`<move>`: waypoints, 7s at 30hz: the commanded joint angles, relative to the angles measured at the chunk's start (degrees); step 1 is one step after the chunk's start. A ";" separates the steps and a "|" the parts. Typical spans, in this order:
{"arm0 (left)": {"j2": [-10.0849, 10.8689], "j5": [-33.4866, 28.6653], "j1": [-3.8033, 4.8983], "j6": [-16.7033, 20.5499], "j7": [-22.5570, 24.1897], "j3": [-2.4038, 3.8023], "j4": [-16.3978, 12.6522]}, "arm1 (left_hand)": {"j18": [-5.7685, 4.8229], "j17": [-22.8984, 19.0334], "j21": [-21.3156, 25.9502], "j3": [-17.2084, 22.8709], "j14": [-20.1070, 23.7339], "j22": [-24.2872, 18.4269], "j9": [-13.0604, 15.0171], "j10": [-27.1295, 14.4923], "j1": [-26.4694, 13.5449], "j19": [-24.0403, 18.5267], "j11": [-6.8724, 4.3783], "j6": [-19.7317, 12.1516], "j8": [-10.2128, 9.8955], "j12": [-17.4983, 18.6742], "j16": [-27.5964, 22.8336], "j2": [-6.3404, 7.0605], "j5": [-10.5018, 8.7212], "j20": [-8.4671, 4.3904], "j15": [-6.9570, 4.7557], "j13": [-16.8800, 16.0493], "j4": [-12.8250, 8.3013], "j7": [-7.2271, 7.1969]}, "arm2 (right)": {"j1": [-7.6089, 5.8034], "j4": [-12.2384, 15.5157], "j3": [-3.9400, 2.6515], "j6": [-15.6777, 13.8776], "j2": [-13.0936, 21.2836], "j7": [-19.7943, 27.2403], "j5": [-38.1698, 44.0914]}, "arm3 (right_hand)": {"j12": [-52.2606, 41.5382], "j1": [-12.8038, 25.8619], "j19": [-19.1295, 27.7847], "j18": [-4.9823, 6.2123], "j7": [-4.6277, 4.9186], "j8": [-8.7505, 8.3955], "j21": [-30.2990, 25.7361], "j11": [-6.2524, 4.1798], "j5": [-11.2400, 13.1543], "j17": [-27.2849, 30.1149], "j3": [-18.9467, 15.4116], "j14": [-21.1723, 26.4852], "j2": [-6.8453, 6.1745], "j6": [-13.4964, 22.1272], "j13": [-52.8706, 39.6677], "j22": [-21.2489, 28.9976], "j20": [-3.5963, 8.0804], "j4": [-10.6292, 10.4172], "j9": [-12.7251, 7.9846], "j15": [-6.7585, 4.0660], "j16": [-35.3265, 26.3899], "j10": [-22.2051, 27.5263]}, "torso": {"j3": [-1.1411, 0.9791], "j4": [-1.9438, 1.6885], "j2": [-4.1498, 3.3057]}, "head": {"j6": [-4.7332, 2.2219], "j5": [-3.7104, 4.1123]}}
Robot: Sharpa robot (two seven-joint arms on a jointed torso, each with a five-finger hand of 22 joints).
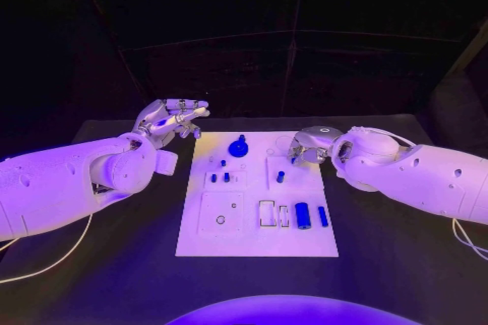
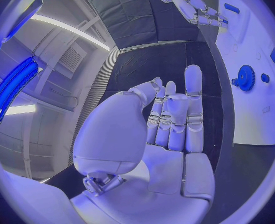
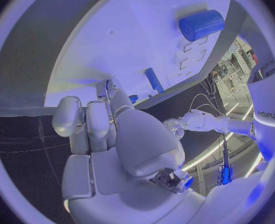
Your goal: Assemble the parts on the task board
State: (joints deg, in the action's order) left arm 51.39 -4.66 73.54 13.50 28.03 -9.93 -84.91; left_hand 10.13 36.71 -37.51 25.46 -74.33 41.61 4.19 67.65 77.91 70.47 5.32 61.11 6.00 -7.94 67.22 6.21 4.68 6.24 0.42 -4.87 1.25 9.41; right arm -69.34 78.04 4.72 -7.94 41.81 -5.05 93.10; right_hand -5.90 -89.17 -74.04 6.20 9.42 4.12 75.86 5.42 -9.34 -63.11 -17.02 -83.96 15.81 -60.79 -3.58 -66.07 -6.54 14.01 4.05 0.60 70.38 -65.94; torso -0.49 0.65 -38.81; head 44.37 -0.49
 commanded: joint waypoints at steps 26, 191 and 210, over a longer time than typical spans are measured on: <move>0.24 -0.21 0.08 -0.09 0.83 0.04 -0.25 | 0.36 -0.37 0.59 0.20 0.61 -0.18 -0.09 -0.60 1.39 -0.21 0.04 -0.56 0.23 -0.68 -0.49 0.46 0.42 -0.14 0.01 -0.11 -1.18 0.30 | 1.07 1.90 0.27 -3.81 0.52 -2.51 4.42 | 1.16 1.15 -1.80 -1.59 -0.26 -0.38 3.07 -0.37 0.10 -1.42 5.99 -1.71 -0.34 -1.92 -0.04 -4.08 0.18 2.65 -0.21 -0.37 1.97 -2.35 | 0.00 0.00 0.10 | 0.07 0.66; -1.42 -0.21 0.37 -0.59 1.23 0.06 0.20 | 0.30 -0.88 0.90 -0.16 0.91 -0.37 -0.17 -1.23 0.71 -0.24 0.34 -1.20 0.08 -1.03 -0.63 0.73 0.35 0.04 0.26 -0.08 -1.18 0.61 | 3.75 11.47 1.08 5.42 -9.86 -2.57 -2.46 | 1.89 4.50 -2.66 -1.90 -0.06 -0.53 4.10 -0.19 -0.38 -1.60 7.74 -1.72 -1.23 -1.30 -0.06 -5.68 -0.01 2.57 -0.31 -0.18 2.70 -2.07 | 0.12 0.08 0.03 | 3.74 -6.96; -1.55 -0.21 0.41 -1.72 0.31 0.06 0.13 | 0.29 -1.14 1.01 -0.29 1.05 -0.43 -0.18 -1.42 0.47 -0.27 0.40 -1.37 0.05 -1.11 -0.72 0.78 0.33 0.09 0.31 -0.07 -1.11 0.67 | 3.78 10.81 1.10 4.29 -10.56 -4.42 -1.87 | 2.28 7.52 -0.05 -1.17 1.61 -0.62 2.14 1.43 -0.29 0.40 8.21 -0.97 -2.75 4.09 0.07 -2.41 -1.10 2.59 -0.42 1.11 1.66 2.78 | 0.07 -0.01 0.05 | 3.67 -6.79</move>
State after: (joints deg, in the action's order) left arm 49.90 -4.80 73.85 12.98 28.51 -9.92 -84.67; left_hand 10.09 35.63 -36.84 25.54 -73.71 41.23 4.11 66.42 78.89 70.47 5.73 60.08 6.00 -8.66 66.74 6.76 4.87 6.24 0.63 -4.87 0.23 10.02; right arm -65.50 88.80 5.81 -3.55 31.26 -8.76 90.66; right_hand -3.89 -82.13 -74.52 5.33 11.12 3.45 78.31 6.96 -9.34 -62.77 -9.16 -83.85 12.96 -57.14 -3.60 -68.60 -7.66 16.62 3.57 1.33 72.38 -63.51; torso -0.38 0.64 -38.78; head 48.07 -7.25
